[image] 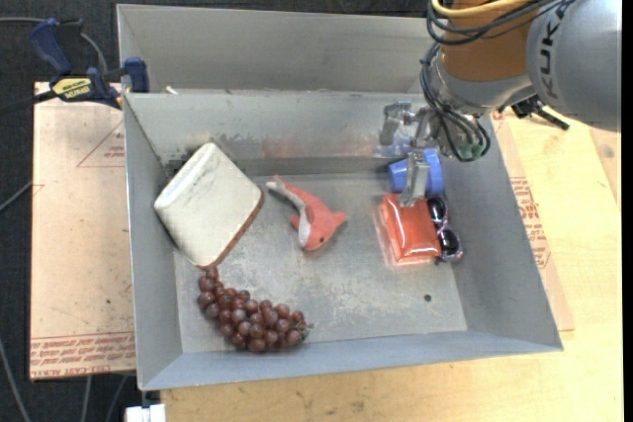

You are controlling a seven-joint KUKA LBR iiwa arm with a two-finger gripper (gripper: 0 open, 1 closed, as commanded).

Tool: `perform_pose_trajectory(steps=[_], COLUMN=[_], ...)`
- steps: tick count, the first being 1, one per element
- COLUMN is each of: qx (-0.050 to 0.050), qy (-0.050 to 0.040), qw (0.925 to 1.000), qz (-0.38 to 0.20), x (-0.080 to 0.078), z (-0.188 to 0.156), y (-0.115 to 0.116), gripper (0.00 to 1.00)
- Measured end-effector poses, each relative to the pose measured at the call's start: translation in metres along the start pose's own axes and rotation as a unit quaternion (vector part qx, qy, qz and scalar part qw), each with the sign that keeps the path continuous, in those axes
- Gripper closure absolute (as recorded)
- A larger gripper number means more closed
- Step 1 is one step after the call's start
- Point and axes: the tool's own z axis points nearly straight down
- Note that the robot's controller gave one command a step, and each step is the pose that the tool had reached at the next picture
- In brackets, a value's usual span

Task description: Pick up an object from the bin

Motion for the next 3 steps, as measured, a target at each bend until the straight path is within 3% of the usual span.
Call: perform_pose_trajectory(steps=[1,2,3], qx=[0.0,0.0,0.0], qy=[-0.0038,0.001,-0.0127], qw=[1.0,1.0,0.9997], qz=[0.0,-0.008,-0.019], x=[-0.001,0.009,0.006], z=[-0.005,-0.053,-0.052], y=[0.0,0.02,0.029], gripper=[0.0,0.0,0.0])
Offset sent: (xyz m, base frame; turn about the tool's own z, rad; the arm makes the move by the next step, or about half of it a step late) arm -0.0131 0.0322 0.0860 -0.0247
